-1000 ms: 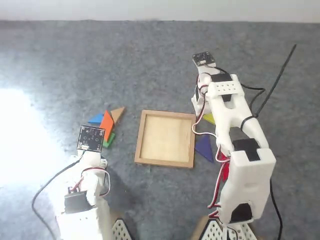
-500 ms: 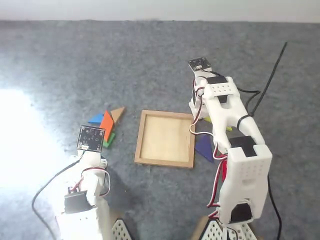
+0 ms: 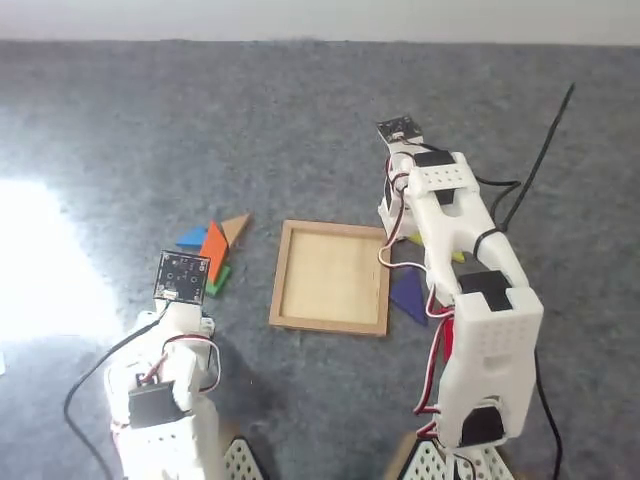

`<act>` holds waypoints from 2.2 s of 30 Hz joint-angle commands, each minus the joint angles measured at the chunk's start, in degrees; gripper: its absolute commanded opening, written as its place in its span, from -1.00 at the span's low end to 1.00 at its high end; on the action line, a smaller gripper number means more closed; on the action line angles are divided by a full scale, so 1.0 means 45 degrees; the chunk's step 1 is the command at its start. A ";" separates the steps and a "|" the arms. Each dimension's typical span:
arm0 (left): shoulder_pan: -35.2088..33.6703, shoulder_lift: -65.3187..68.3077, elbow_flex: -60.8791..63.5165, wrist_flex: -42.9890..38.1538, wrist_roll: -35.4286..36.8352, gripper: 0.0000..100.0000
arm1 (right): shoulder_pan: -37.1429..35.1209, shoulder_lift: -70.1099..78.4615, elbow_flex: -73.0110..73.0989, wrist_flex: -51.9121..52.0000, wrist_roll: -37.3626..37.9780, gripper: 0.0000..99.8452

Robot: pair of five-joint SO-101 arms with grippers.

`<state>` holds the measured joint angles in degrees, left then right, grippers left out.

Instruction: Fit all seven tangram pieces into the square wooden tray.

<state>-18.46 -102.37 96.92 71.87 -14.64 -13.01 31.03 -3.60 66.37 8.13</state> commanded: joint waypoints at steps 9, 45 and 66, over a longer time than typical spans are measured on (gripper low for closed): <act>0.0020 -0.0137 -0.0107 0.0059 -0.0078 -0.88 | 0.0107 0.0049 -0.0391 0.0205 0.0195 -0.62; 0.0020 -0.0137 -0.0107 0.0059 -0.0078 -0.88 | -0.1026 -0.4015 -0.0899 0.2647 0.1426 -0.62; 0.0020 -0.0137 -0.0107 0.0059 -0.0078 -0.88 | -0.6418 -0.4327 -0.1328 0.6300 1.4164 -0.62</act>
<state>-18.46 -102.37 96.92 71.87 -14.64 -41.32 15.21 -6.59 91.69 62.99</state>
